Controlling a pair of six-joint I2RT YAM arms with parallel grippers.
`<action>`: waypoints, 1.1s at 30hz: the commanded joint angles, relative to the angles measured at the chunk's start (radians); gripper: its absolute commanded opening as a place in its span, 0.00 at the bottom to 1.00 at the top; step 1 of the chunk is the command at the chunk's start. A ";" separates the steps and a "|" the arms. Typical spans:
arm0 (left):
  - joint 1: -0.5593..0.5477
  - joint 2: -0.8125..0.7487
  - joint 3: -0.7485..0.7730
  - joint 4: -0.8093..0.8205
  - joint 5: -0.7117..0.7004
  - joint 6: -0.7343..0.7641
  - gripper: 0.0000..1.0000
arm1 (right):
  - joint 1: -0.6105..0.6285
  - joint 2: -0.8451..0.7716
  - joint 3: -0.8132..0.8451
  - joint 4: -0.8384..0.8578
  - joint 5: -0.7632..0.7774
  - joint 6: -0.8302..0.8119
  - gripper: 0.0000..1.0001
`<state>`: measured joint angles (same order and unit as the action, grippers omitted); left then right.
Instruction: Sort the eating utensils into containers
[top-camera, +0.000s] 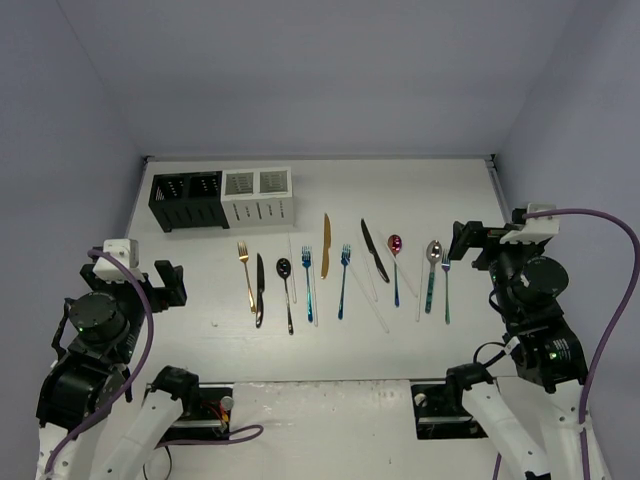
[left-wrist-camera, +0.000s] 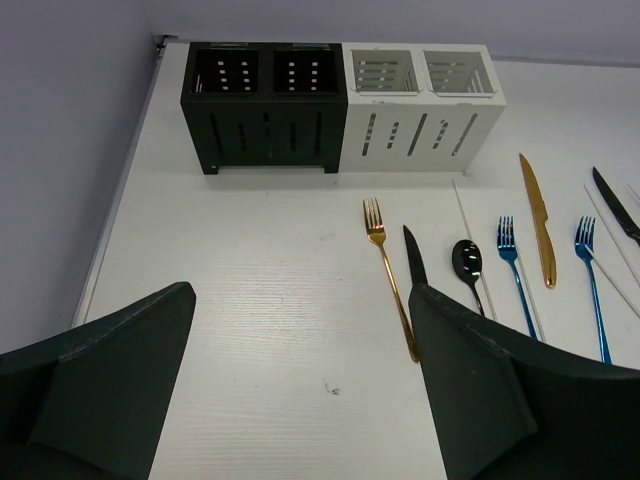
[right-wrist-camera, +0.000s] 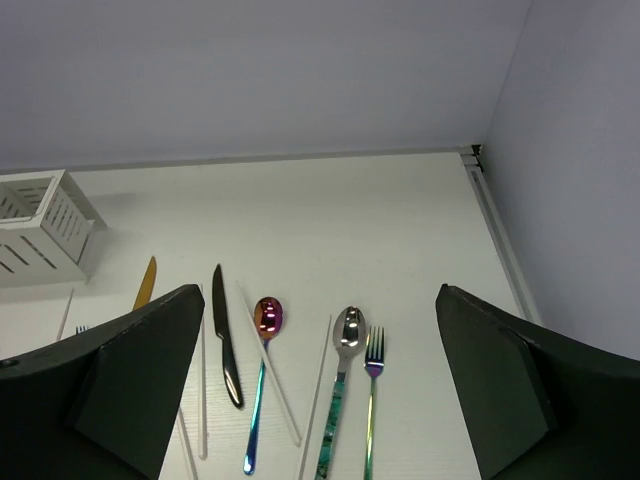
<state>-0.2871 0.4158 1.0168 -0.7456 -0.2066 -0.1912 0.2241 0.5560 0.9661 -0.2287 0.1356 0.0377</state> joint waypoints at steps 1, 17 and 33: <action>-0.004 0.036 0.010 0.047 0.009 -0.011 0.86 | 0.008 0.036 0.001 0.075 0.025 0.024 1.00; -0.004 0.157 0.091 0.047 0.080 -0.054 0.86 | 0.009 0.513 0.068 -0.052 -0.076 0.203 1.00; -0.004 0.199 0.045 0.049 0.146 -0.119 0.87 | 0.035 0.970 0.097 -0.054 -0.120 0.273 1.00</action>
<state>-0.2871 0.5885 1.0637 -0.7515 -0.0875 -0.2754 0.2504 1.4664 1.0424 -0.2994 0.0399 0.2991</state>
